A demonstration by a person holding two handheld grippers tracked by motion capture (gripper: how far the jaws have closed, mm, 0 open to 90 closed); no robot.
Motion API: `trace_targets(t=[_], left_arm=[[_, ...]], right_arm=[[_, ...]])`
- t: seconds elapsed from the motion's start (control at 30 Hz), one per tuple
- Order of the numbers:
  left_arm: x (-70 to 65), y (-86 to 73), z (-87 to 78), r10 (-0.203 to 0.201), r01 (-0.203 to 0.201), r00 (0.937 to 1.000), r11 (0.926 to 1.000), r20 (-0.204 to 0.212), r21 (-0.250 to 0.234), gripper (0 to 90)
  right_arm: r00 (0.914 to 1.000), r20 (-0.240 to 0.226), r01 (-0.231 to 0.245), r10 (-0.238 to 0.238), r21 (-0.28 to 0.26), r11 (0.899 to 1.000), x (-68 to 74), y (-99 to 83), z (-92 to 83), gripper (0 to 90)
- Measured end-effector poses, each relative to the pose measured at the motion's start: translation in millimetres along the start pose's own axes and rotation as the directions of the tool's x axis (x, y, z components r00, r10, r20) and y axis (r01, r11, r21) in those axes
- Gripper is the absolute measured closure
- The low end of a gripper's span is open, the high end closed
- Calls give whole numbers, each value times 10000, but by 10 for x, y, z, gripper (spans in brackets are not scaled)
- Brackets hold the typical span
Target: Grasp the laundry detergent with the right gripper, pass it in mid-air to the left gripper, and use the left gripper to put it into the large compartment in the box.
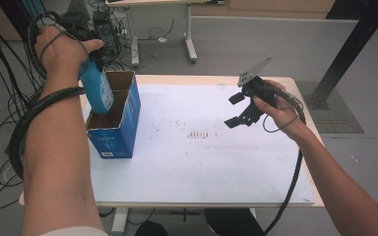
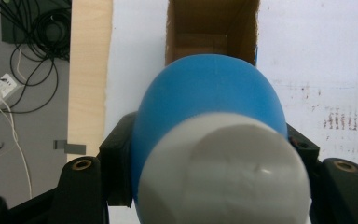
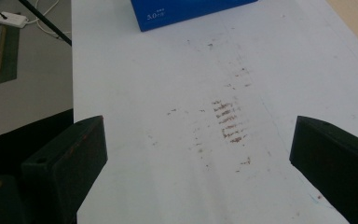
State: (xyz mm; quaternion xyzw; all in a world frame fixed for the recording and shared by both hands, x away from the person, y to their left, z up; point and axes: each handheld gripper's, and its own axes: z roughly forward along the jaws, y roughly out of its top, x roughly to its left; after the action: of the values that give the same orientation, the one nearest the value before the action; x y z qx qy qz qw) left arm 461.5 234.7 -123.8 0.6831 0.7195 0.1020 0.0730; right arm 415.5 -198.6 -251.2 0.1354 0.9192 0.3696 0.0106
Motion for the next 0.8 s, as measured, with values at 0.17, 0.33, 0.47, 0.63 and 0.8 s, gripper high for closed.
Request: trace_targets(t=[0.17, 0.33, 0.47, 0.63, 0.8], left_arm=[[2, -65, 176, 22, -22, 10000, 9999, 1, 159, 374], [-10, -104, 311, 112, -111, 9999, 9996, -5, 277, 374], [-18, -134, 408, 118, -120, 9999, 9995, 64, 283, 374], [-53, -169, 553, 175, -176, 9998, 9994, 14, 304, 374], [-109, -195, 702, 348, -341, 9992, 9988, -183, 357, 374]], right_arm=[[10000, -24, 50, -50, 24, 10000, 8, 5, 18, 39], [10000, -38, 10, -9, 75, 10000, 17, -6, 38, 38], [10000, -42, -6, 6, 113, 9999, 12, -16, 43, 39], [10000, -62, 0, 1, 119, 9999, 12, -14, 47, 39], [10000, -75, 10, -9, 133, 9999, 3, -21, 45, 39]])
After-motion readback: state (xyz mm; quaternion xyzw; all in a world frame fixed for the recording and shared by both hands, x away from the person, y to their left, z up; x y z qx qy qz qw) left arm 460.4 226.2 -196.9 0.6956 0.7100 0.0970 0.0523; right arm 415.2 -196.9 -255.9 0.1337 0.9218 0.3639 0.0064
